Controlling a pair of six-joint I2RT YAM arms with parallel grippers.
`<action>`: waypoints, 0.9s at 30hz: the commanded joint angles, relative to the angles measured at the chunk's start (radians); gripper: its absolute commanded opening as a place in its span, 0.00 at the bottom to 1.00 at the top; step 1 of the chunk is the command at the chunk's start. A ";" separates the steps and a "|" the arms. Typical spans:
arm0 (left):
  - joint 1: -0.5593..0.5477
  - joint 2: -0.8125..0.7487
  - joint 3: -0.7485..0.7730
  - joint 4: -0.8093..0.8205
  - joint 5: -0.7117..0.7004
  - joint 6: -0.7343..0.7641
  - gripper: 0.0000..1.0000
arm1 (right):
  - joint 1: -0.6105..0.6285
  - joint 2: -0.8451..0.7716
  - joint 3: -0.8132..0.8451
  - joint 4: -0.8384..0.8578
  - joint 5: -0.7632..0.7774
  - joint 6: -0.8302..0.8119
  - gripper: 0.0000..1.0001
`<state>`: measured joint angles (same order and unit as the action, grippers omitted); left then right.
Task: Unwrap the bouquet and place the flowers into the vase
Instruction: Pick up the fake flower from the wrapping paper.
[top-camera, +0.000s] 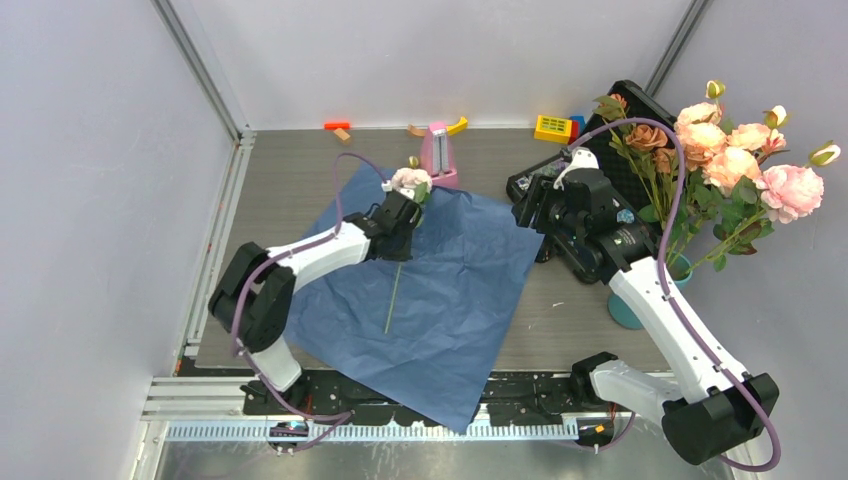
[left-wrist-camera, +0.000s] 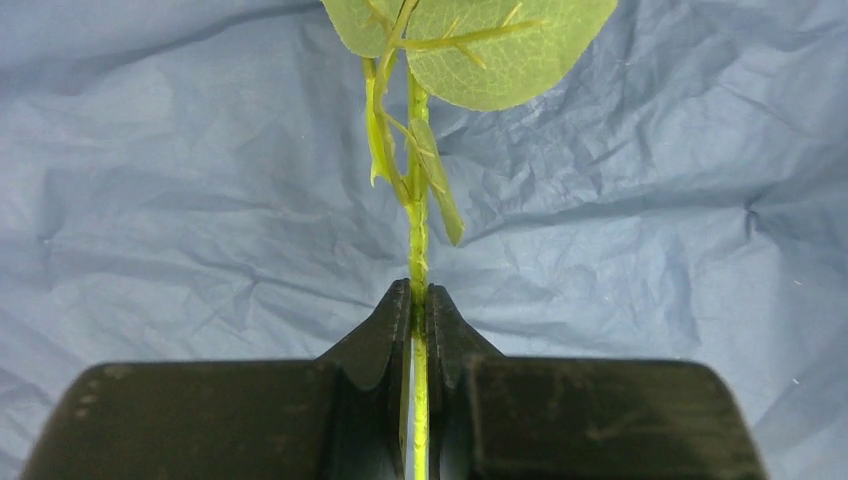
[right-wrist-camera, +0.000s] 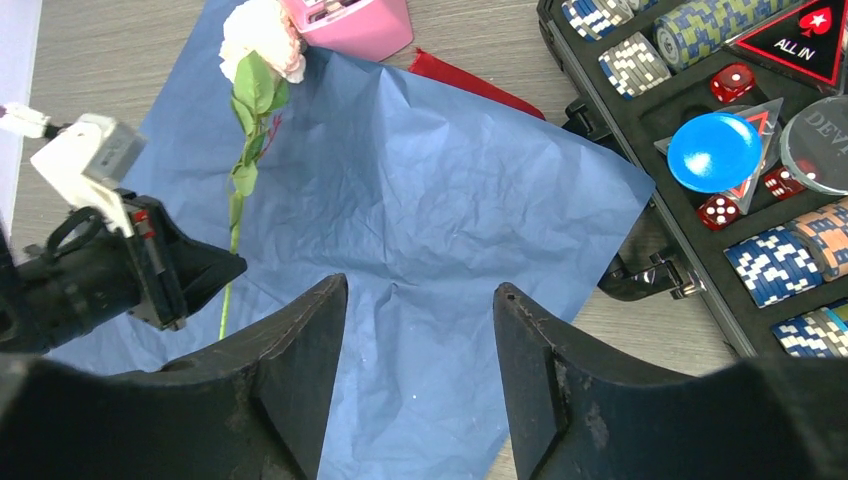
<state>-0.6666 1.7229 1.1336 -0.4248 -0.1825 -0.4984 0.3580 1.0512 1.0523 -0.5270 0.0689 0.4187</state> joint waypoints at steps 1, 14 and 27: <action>-0.004 -0.153 -0.060 0.121 -0.003 -0.010 0.00 | 0.006 -0.033 0.012 0.051 -0.032 0.003 0.63; -0.004 -0.519 -0.216 0.407 0.286 -0.040 0.00 | 0.025 -0.003 0.021 0.252 -0.389 0.171 0.72; -0.004 -0.605 -0.324 0.821 0.589 -0.288 0.00 | 0.151 0.077 0.046 0.521 -0.472 0.341 0.77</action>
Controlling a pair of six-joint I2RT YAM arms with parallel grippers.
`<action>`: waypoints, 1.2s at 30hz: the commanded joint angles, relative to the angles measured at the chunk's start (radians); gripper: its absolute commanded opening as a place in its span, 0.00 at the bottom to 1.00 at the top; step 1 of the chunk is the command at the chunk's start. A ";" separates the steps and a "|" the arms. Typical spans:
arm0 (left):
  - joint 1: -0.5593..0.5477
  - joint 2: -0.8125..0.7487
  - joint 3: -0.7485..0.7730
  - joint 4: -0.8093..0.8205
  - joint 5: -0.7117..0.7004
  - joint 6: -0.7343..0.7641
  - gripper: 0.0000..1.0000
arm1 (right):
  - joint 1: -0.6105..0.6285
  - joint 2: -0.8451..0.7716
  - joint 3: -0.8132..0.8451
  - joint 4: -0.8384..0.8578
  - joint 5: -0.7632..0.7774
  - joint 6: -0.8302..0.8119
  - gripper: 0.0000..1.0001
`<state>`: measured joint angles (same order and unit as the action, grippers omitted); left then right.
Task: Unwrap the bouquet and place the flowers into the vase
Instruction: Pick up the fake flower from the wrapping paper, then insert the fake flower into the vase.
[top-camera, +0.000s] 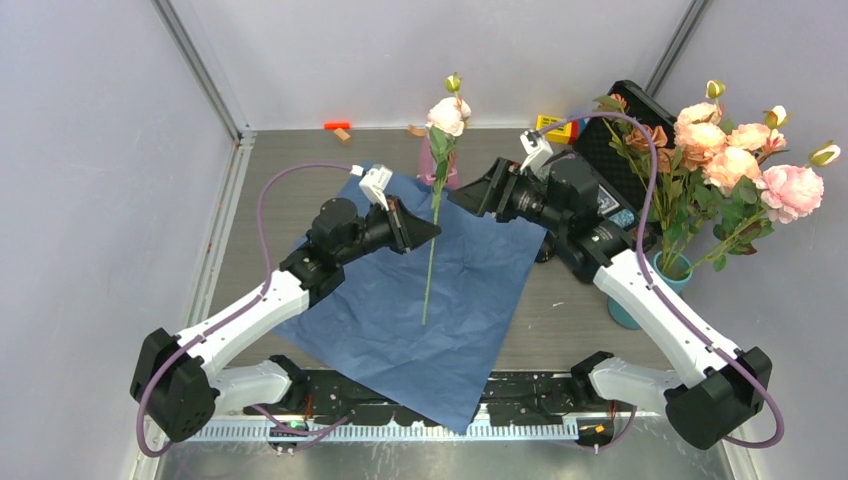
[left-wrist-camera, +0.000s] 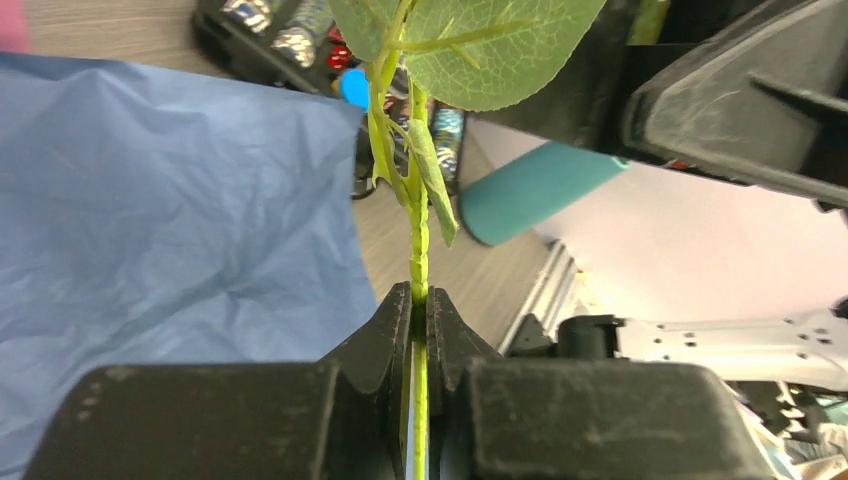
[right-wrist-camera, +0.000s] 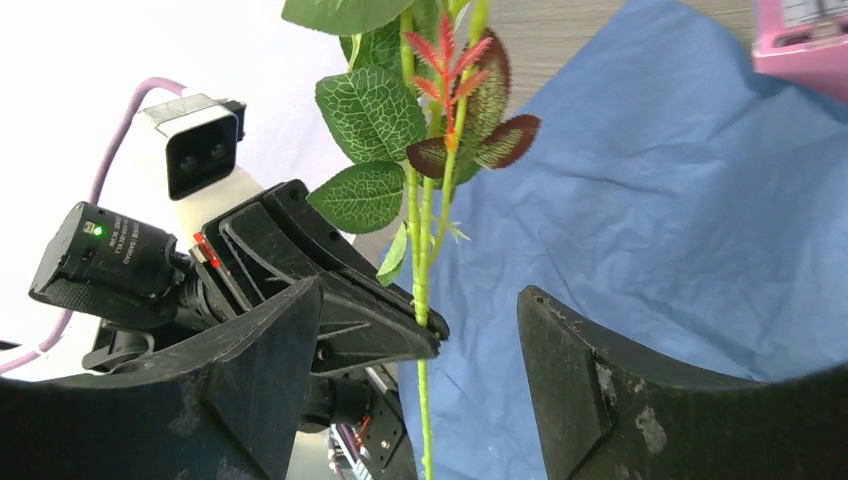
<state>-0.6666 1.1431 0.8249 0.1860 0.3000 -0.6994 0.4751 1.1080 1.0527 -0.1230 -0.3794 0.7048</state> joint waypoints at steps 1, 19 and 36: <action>-0.004 -0.025 -0.020 0.228 0.112 -0.093 0.00 | 0.046 0.031 0.049 0.117 -0.019 0.055 0.77; -0.004 -0.034 -0.038 0.242 0.133 -0.089 0.00 | 0.086 0.105 0.131 0.141 0.097 0.101 0.68; -0.004 -0.036 -0.035 0.245 0.150 -0.089 0.00 | 0.088 0.143 0.165 0.083 0.097 0.100 0.48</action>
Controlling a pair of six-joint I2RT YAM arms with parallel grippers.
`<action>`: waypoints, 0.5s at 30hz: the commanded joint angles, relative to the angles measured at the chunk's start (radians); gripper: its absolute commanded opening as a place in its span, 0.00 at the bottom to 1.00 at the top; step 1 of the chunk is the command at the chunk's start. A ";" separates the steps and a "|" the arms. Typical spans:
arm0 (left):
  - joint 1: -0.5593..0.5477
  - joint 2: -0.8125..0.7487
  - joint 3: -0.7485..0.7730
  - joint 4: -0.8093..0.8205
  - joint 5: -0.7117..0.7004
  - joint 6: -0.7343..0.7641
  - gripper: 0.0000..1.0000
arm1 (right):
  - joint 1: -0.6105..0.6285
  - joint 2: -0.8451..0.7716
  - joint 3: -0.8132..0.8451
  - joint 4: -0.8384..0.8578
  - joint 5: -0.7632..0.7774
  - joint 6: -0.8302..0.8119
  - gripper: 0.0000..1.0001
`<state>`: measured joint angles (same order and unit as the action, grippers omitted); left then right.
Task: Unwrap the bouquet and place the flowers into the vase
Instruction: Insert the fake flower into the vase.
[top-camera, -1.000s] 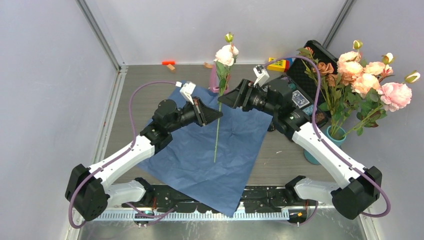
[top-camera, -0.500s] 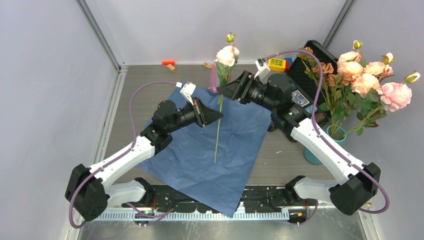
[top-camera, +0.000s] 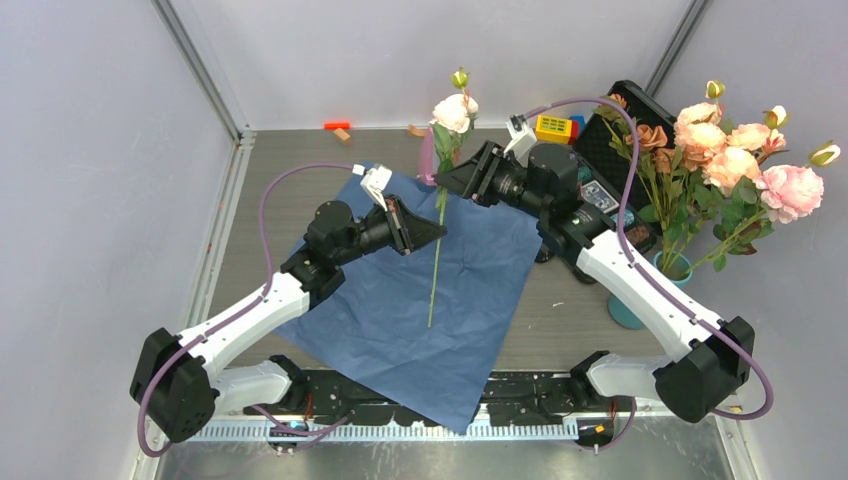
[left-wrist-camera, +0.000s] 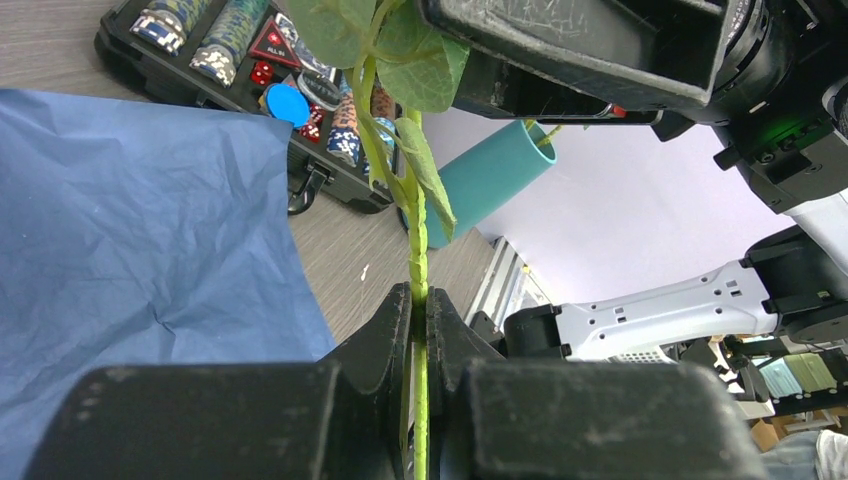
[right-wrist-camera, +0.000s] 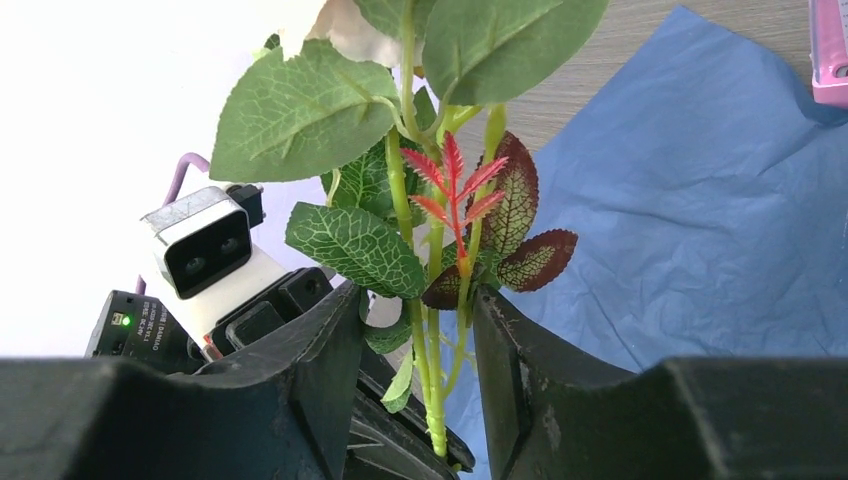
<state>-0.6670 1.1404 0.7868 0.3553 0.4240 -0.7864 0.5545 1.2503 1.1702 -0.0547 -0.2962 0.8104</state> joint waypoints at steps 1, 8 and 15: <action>-0.005 -0.030 0.004 0.076 0.029 -0.002 0.00 | 0.008 0.001 0.048 0.017 0.014 -0.006 0.47; -0.006 -0.024 0.005 0.077 0.038 -0.002 0.00 | 0.008 0.007 0.054 0.017 0.017 0.000 0.33; -0.006 -0.022 0.003 0.075 0.042 -0.002 0.00 | 0.008 0.004 0.051 0.022 0.024 -0.005 0.18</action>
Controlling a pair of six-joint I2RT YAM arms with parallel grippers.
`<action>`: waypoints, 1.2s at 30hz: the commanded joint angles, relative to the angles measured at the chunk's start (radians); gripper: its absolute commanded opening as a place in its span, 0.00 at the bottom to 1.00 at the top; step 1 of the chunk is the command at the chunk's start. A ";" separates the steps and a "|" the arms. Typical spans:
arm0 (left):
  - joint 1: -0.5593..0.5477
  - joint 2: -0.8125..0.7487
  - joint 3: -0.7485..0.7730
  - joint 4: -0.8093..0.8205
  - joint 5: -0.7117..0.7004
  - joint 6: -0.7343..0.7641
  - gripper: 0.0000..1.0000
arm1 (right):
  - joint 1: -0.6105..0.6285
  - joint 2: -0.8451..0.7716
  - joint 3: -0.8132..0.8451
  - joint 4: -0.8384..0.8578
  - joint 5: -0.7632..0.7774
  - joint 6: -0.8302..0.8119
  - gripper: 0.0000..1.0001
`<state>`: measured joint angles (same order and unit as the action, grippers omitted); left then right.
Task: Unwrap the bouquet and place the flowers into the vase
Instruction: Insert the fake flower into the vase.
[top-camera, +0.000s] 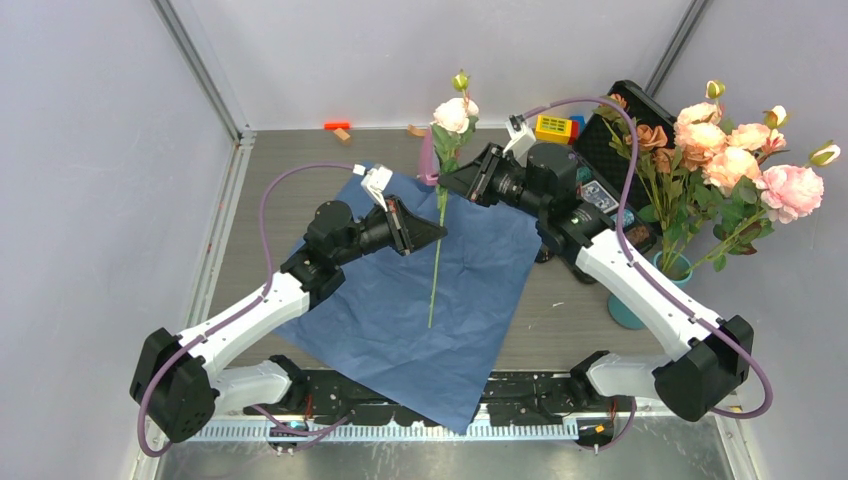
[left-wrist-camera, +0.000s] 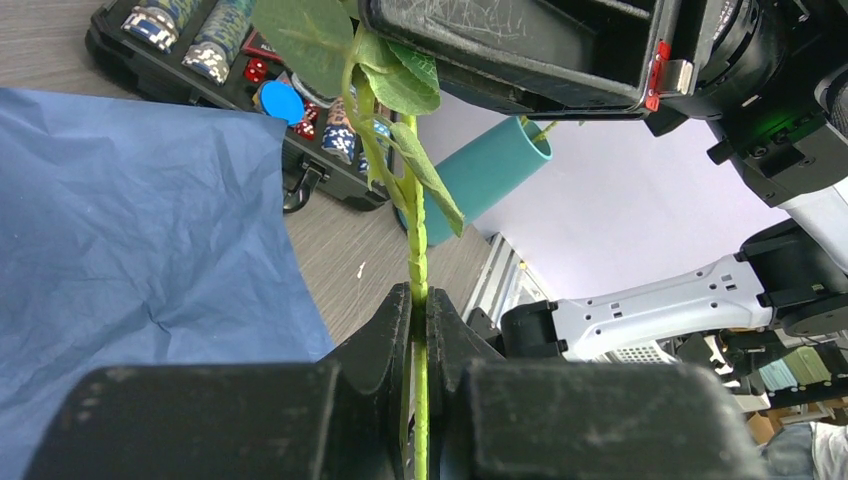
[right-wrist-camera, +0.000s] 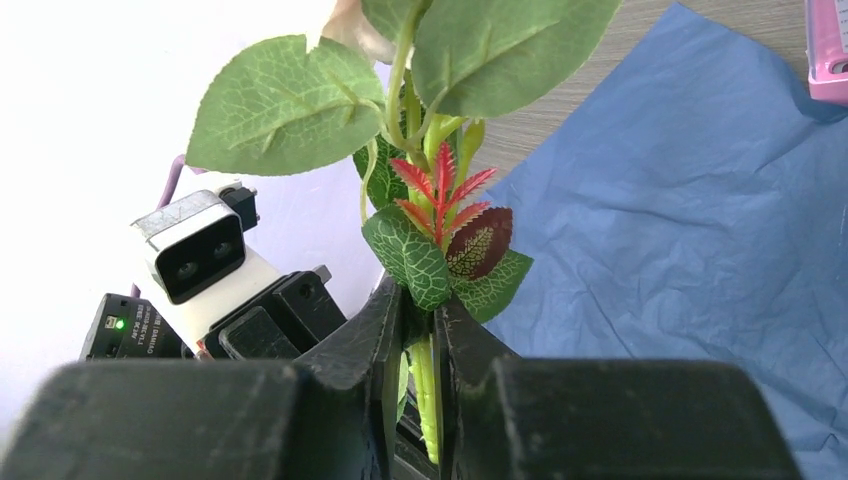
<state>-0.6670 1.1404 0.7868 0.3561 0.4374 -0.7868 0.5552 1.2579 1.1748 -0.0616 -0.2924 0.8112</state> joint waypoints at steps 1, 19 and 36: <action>-0.005 -0.022 0.006 0.067 0.029 0.000 0.00 | 0.008 -0.006 0.046 0.029 0.021 -0.007 0.14; -0.003 -0.043 0.118 -0.291 -0.034 0.214 0.83 | 0.008 -0.183 0.081 -0.181 0.167 -0.331 0.00; 0.372 -0.074 0.317 -0.977 -0.120 0.527 1.00 | 0.008 -0.426 0.360 -0.742 0.714 -0.801 0.00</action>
<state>-0.4152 1.0458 1.0344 -0.4271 0.3305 -0.3447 0.5591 0.8589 1.4769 -0.7021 0.2951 0.1341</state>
